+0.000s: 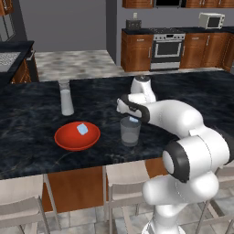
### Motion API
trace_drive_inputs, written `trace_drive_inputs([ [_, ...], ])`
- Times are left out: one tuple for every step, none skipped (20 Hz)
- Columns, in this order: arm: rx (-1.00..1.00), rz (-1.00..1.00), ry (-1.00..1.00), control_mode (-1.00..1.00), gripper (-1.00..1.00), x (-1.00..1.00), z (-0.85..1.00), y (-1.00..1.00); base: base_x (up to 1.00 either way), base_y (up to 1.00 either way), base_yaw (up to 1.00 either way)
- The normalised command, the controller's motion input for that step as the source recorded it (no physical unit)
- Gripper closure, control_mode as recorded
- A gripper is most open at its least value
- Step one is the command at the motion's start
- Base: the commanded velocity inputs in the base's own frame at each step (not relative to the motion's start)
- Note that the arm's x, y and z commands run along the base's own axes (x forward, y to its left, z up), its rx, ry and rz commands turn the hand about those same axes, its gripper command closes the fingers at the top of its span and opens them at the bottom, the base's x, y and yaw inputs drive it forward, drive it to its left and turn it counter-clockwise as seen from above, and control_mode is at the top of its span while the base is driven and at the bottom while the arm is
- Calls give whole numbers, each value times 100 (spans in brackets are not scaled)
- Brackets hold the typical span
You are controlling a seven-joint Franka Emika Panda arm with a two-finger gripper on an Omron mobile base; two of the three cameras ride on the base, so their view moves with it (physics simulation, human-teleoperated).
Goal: There are two ice cubes in the ice bowl. Place both ice cubes in the glass cup.
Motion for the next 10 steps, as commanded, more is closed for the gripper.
trace_drive_inputs([
  [0, 0, 0, -100, 100, 0, -18, 0, 0, 0, 0],
  [0, 0, 0, -100, 100, 0, -17, 0, 0, 0, 0],
  [0, 0, 0, -100, 100, 0, -16, 0, 0, 0, 0],
  [0, 0, 0, -100, 100, 0, -14, 0, 0, 0, 0],
  [0, 0, 0, -100, 100, 0, -12, 0, 0, 0, 0],
  [0, 0, 0, -100, 100, 0, -11, 0, 0, 0, 0],
  [0, 0, 0, -100, 100, 0, -10, 0, 0, 0, 0],
  [0, 0, 0, -100, 100, 0, -5, 0, 0, 0, 0],
  [0, 0, 0, -100, 100, 0, -4, 0, 0, 0, 0],
  [0, 0, 0, -100, 100, 0, 0, 0, 0, 0, 0],
])
